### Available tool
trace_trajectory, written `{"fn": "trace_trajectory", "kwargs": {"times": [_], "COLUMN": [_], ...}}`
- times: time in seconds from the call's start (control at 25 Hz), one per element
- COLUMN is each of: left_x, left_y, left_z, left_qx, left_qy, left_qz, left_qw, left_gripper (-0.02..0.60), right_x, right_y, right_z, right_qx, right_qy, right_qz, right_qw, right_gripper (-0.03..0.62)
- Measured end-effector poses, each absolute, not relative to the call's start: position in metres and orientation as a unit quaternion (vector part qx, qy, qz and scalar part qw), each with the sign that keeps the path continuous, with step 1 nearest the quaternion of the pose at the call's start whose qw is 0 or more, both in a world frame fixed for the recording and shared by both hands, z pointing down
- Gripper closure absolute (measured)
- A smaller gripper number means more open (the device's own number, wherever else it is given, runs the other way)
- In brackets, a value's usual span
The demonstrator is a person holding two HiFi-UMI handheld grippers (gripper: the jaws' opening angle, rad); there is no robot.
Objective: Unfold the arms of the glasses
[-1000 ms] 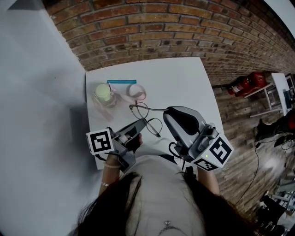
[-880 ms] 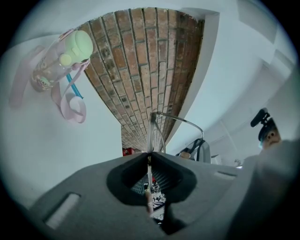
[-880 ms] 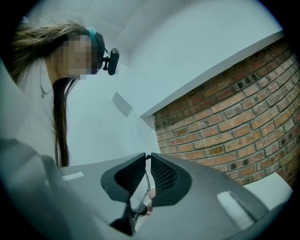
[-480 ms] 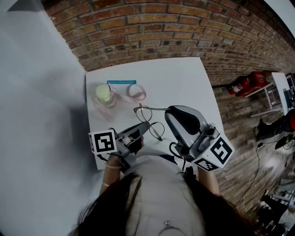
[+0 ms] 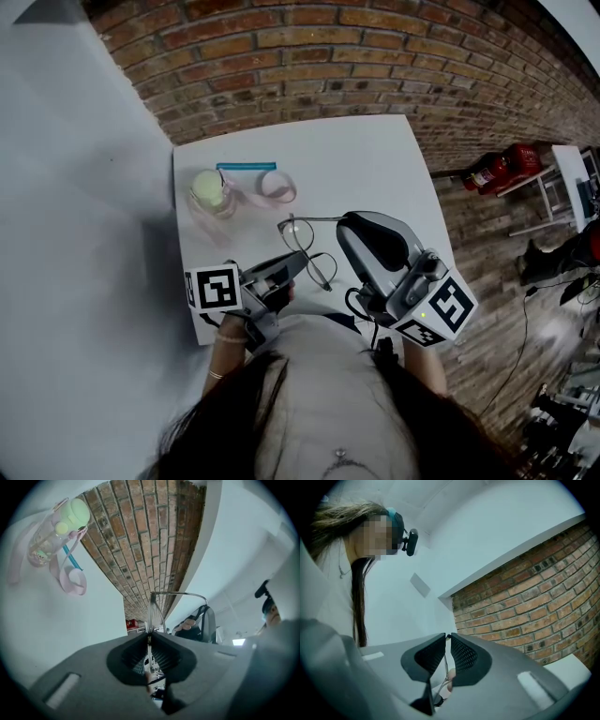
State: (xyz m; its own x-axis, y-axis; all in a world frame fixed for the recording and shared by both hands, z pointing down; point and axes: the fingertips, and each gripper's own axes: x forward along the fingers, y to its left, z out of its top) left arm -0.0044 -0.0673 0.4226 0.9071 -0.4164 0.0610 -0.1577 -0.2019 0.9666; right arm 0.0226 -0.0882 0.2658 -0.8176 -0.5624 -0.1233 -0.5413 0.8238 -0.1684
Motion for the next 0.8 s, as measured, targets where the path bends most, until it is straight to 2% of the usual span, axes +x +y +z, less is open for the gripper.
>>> {"fn": "trace_trajectory", "kwargs": {"times": [0.56, 0.8], "left_x": [0.0003, 0.0004], "left_y": [-0.0646, -0.0659], "left_z": [0.429, 0.4232], "left_qx": [0.787, 0.753], "left_qy": [-0.174, -0.164], "left_qz": [-0.075, -0.117], "left_qw": [0.588, 0.626], "left_gripper": [0.56, 0.56], "right_x": [0.0225, 0.0234], "right_y": [-0.0925, -0.0922], "right_z": [0.2686, 0.2676], "right_qx": [-0.295, -0.289], "right_qy": [0.95, 0.951], "right_qz": [-0.065, -0.072], "right_qw": [0.082, 0.09], "right_gripper": [0.549, 0.548]}}
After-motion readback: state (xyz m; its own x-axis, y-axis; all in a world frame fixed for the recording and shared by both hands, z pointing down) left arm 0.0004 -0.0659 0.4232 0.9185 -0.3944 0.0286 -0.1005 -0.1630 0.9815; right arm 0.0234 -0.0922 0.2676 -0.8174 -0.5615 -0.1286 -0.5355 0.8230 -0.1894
